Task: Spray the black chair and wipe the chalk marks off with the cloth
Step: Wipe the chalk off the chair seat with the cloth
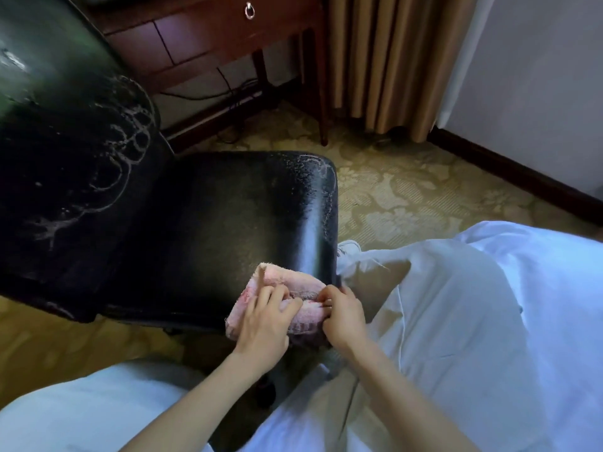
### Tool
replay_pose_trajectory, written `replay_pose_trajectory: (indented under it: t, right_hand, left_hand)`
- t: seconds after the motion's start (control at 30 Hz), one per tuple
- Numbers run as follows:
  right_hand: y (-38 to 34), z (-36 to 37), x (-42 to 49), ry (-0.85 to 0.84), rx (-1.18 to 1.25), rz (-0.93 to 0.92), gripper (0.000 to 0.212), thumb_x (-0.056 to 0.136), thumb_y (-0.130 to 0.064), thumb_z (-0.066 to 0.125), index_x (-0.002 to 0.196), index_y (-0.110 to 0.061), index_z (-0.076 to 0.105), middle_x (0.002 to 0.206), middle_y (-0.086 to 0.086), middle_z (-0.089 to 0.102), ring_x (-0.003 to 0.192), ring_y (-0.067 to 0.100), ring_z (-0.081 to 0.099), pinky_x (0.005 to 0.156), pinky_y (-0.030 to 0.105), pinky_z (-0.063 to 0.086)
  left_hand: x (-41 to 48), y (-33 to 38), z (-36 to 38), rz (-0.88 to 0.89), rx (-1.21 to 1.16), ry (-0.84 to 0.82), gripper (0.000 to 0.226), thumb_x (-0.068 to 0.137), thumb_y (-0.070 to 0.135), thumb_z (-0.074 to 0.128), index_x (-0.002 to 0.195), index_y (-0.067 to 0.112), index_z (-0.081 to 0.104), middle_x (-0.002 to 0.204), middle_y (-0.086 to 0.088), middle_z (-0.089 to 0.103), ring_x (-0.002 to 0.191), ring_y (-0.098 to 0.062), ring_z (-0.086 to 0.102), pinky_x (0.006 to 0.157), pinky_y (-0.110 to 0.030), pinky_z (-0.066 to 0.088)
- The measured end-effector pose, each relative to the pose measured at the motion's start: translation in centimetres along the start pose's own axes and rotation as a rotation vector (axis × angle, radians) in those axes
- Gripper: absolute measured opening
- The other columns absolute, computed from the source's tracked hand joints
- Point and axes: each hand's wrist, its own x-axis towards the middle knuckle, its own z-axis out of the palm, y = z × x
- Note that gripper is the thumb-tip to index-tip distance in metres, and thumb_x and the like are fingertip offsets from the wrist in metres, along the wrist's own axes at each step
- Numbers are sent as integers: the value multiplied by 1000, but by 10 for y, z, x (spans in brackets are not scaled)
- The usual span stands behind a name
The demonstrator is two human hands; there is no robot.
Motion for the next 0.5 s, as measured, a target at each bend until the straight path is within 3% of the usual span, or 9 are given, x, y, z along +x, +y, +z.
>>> replay_pose_trajectory:
  t: [0.1, 0.2, 0.37, 0.5]
  right_hand:
    - [4, 2, 8, 28, 62, -16, 38, 73, 5, 47, 102, -17, 60, 94, 0, 49, 89, 21, 47, 70, 26, 32]
    - [3, 5, 23, 99, 159, 11, 46, 67, 6, 48, 101, -20, 66, 96, 2, 58, 92, 24, 56, 76, 27, 40]
    - [4, -5, 80, 110, 150, -59, 50, 67, 3, 49, 106, -24, 66, 102, 3, 63, 97, 21, 57, 85, 28, 43]
    - [3, -16, 143, 134, 132, -90, 51, 61, -3, 46, 104, -21, 67, 99, 6, 64, 94, 25, 58, 80, 24, 40]
  left_hand:
    - [8, -3, 5, 14, -41, -13, 65, 48, 7, 69, 111, 23, 60, 105, -2, 52, 97, -27, 51, 80, -43, 51]
    - [25, -15, 3, 7, -70, 5, 67, 50, 5, 68, 114, 22, 59, 108, -2, 52, 99, -26, 51, 78, -42, 50]
    - [86, -36, 1, -10, -131, 65, 64, 51, -4, 61, 110, 20, 62, 102, -3, 54, 91, -27, 54, 74, -44, 53]
    - [144, -47, 1, -20, -134, 45, 62, 60, 0, 64, 119, 19, 61, 111, -3, 51, 105, -27, 49, 76, -43, 52]
